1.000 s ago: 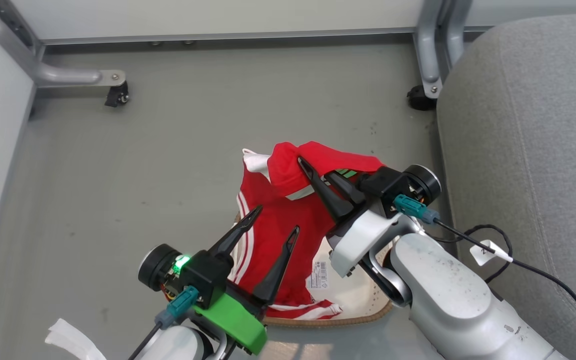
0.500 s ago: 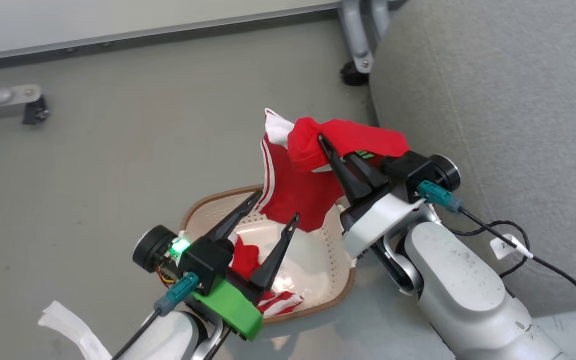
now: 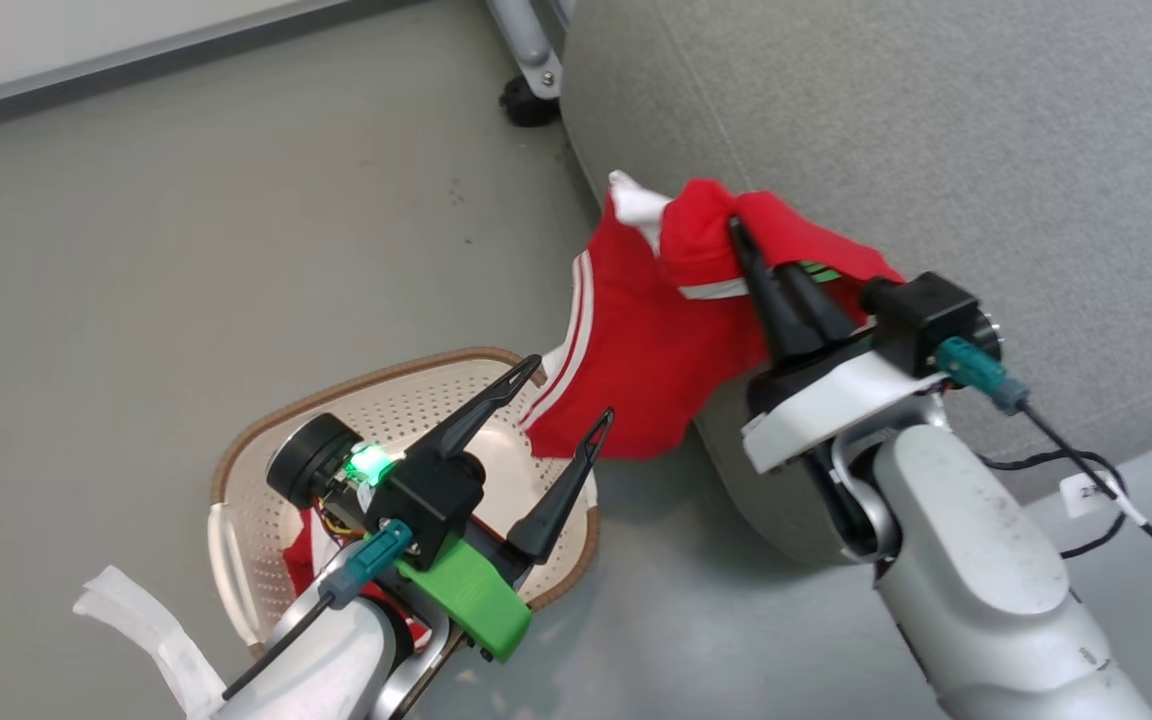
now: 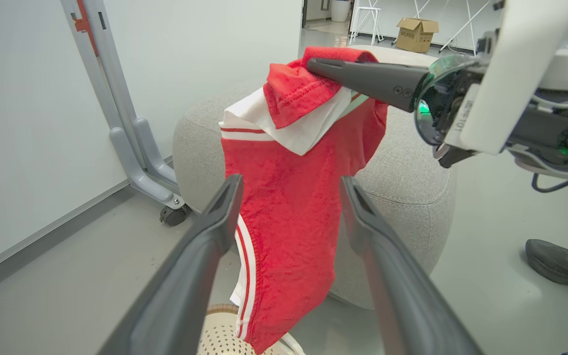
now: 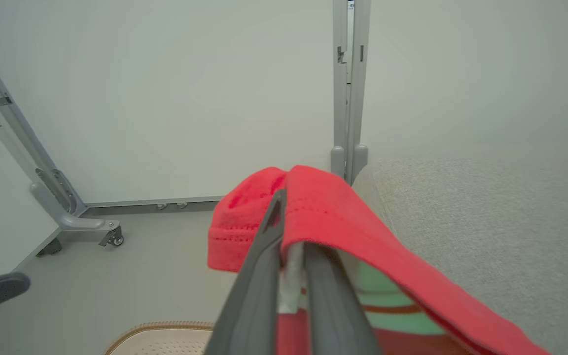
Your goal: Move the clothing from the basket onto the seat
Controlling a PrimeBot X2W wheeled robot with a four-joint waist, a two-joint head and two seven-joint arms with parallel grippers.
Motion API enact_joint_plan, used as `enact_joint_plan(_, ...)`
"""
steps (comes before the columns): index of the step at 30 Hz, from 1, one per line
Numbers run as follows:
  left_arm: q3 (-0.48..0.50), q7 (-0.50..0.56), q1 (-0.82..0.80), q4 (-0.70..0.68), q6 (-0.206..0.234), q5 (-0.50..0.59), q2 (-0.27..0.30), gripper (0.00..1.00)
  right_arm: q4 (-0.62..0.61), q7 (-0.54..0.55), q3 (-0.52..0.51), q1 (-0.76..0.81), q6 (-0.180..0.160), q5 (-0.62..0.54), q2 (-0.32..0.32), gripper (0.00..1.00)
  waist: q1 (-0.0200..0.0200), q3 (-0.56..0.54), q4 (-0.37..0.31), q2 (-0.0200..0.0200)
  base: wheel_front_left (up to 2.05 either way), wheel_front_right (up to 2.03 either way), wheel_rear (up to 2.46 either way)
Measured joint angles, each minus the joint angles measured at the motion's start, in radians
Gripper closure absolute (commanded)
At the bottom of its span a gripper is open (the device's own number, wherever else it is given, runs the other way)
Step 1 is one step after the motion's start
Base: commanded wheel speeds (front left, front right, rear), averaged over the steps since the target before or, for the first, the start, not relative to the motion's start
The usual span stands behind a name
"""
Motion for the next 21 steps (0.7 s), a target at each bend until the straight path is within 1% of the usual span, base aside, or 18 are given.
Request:
enact_joint_plan(4,-0.011,0.006,-0.019,-0.015,0.0,0.0,0.001,0.0,-0.014,0.0,-0.103,0.0,0.0,-0.021,-0.016,1.0,0.0,0.031,-0.027,0.0,0.0,0.0,0.0)
enact_joint_plan(7,-0.02,0.008,-0.043,-0.028,-0.001,0.002,0.002,0.0,-0.024,0.0,-0.196,-0.023,0.0,-0.035,-0.047,1.0,0.0,0.058,-0.033,0.0,0.0,0.0,0.0)
enact_joint_plan(11,-0.03,0.012,-0.082,-0.048,-0.003,0.011,0.003,0.0,-0.038,0.0,-0.323,-0.098,0.0,-0.042,-0.102,1.0,0.0,0.097,-0.028,0.0,0.0,0.0,0.0)
enact_joint_plan(15,-0.043,0.012,-0.124,-0.057,-0.004,0.023,0.003,0.0,-0.048,0.0,-0.458,-0.176,0.0,-0.034,-0.172,1.0,0.0,0.143,-0.012,0.0,0.0,0.0,0.0)
enact_joint_plan(21,-0.068,0.014,-0.187,-0.079,-0.006,0.05,0.003,0.0,-0.033,0.0,-0.577,-0.295,0.0,-0.01,-0.275,1.0,0.0001,0.227,0.017,0.0,0.0,0.0,0.0)
